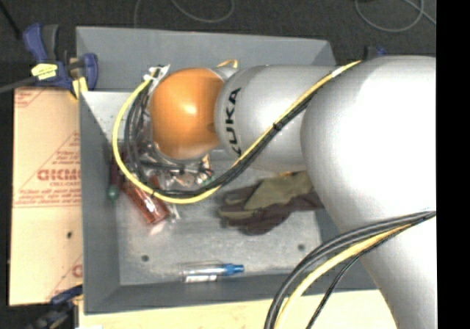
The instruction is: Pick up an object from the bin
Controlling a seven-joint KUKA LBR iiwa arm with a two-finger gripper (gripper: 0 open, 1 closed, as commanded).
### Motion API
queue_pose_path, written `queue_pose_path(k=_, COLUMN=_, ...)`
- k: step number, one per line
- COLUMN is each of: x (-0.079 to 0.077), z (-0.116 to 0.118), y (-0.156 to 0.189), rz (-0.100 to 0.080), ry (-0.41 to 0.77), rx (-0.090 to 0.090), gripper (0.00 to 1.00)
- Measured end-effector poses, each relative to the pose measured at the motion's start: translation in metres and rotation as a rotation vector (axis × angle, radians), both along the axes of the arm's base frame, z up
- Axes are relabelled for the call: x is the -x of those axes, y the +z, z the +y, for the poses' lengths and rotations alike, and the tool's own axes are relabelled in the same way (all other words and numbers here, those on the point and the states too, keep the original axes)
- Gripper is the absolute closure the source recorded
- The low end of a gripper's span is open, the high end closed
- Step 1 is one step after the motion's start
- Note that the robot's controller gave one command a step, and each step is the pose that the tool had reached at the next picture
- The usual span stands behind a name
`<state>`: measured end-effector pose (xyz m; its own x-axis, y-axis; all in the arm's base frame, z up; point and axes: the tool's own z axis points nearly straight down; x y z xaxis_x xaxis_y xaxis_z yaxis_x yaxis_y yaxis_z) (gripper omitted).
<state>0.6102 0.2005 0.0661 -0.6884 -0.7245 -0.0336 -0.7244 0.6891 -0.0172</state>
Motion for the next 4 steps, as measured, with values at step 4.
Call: queue_pose_path(k=4, x=0.003, z=-0.003, y=0.016, rz=0.009, ry=0.015, rx=0.002, gripper=1.00)
